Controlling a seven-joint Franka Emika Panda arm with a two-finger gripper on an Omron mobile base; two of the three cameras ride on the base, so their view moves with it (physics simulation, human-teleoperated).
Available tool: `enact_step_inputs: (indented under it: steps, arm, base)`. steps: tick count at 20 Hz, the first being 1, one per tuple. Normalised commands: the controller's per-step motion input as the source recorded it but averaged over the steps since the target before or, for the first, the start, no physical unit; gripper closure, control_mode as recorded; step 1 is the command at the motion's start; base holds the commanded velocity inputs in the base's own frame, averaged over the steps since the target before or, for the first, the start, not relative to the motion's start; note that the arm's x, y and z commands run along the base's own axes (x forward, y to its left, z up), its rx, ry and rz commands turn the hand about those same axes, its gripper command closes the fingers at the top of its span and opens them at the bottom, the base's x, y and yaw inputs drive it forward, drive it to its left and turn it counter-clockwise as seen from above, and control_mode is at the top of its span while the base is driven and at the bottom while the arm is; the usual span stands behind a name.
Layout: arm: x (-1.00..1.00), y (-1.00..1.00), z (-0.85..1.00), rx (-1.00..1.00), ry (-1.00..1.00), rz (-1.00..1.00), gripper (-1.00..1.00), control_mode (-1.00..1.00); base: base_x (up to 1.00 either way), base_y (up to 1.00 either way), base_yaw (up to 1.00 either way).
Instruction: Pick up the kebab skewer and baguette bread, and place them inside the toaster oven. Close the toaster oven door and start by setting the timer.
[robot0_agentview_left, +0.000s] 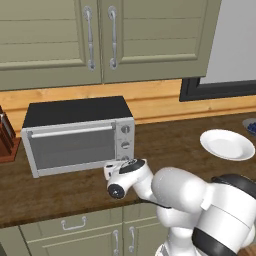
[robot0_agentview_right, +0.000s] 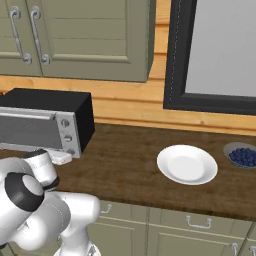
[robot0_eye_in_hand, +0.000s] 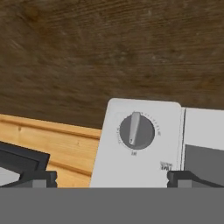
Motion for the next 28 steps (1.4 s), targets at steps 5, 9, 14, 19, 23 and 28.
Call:
enact_step_inputs:
  steps: [5,9,14,19,23,28]
  arm:
    - [0.00,-0.53,-0.31,0.00,0.00,0.08,-1.00,-1.00]
    - [0.00,-0.32,-0.29,0.00,-0.01,0.08,-1.00,-1.00]
    - [0.01,-0.32,-0.31,0.00,-0.01,0.09,-1.00,-1.00]
    - [0.06,-0.30,-0.14,0.00,-0.04,0.09,-1.00,-1.00]
    - [0.14,-0.23,0.00,0.00,-0.06,0.07,-1.00,-1.00]
    - [0.07,-0.06,0.00,0.00,-0.04,0.06,-1.00,-1.00]
  base:
    - [0.00,0.00,0.00]
    - [0.00,0.00,0.00]
    - [0.00,0.00,0.00]
    - [0.00,0.00,0.00]
    - [0.00,0.00,0.00]
    - [0.00,0.00,0.00]
